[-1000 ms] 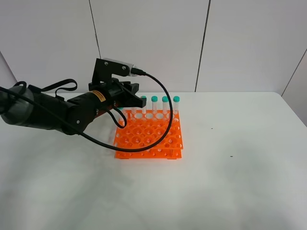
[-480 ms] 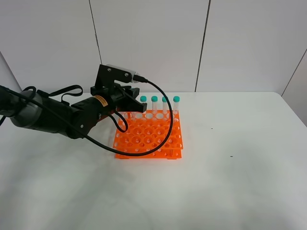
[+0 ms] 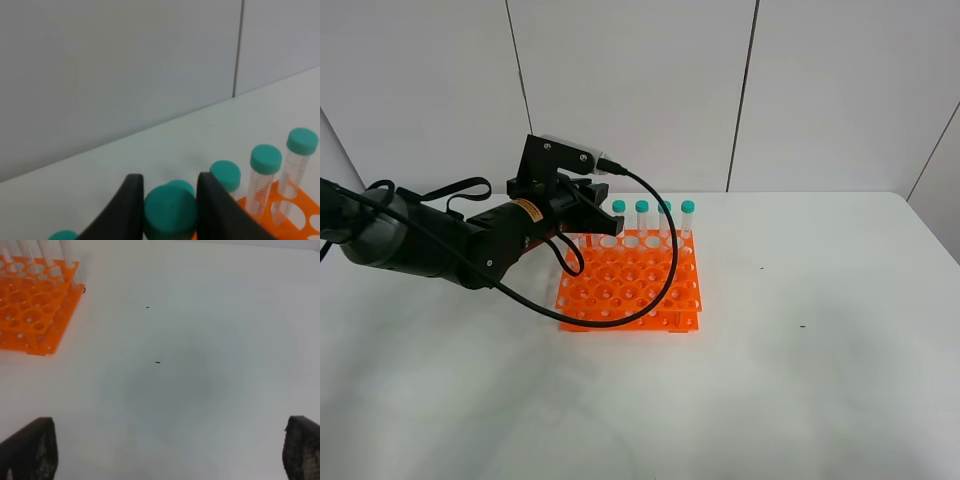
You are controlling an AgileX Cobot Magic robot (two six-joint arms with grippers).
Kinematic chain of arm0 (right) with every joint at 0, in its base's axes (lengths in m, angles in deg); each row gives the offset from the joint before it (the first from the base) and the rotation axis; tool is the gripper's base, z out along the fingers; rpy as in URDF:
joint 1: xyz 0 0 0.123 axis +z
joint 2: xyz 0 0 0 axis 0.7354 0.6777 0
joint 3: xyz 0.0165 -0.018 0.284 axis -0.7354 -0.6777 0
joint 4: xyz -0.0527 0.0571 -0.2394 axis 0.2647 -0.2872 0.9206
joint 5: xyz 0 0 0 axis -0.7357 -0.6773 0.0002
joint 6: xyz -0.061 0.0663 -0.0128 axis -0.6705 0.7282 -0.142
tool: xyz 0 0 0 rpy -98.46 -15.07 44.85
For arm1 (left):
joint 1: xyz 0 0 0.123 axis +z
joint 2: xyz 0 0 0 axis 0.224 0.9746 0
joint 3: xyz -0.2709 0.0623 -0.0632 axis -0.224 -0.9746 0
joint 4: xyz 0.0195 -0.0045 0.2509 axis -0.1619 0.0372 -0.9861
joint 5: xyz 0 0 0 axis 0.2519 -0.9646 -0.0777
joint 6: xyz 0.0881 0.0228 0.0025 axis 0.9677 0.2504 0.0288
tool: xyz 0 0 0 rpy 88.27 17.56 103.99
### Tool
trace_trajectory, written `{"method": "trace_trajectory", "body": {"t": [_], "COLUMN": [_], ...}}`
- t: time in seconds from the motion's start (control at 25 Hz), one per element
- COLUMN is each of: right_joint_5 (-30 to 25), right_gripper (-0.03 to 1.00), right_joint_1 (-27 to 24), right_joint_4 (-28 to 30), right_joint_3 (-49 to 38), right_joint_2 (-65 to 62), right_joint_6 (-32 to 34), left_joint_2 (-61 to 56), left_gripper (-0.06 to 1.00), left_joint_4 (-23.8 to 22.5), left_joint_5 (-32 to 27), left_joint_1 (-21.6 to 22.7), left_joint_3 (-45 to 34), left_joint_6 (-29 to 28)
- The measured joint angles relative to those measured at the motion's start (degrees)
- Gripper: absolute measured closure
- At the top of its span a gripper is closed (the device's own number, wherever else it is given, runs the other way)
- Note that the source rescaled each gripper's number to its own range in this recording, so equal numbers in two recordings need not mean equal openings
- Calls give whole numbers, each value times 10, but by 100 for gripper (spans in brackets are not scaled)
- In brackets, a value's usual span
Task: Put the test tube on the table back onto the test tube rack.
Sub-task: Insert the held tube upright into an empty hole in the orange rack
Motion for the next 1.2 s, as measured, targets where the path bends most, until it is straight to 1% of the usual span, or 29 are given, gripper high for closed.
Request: {"method": "trace_trajectory", "body": {"t": [0.08,0.8,1.2], "right_joint_5": [0,0,0], "right_gripper": [-3,-3,-3], "right_joint_1": [0,0,0], "right_joint_4": [0,0,0], "right_joint_3": [0,0,0], "right_joint_2": [0,0,0], "right_joint_6": [0,0,0], "left_joint_2": [11,53,55], "left_gripper": [94,94,94], "left_joint_4": [0,0,0], "left_joint_5": [7,10,12], "left_joint_1": [0,0,0], "left_joint_3": [0,1,1], "left_joint_6": [0,12,13]}}
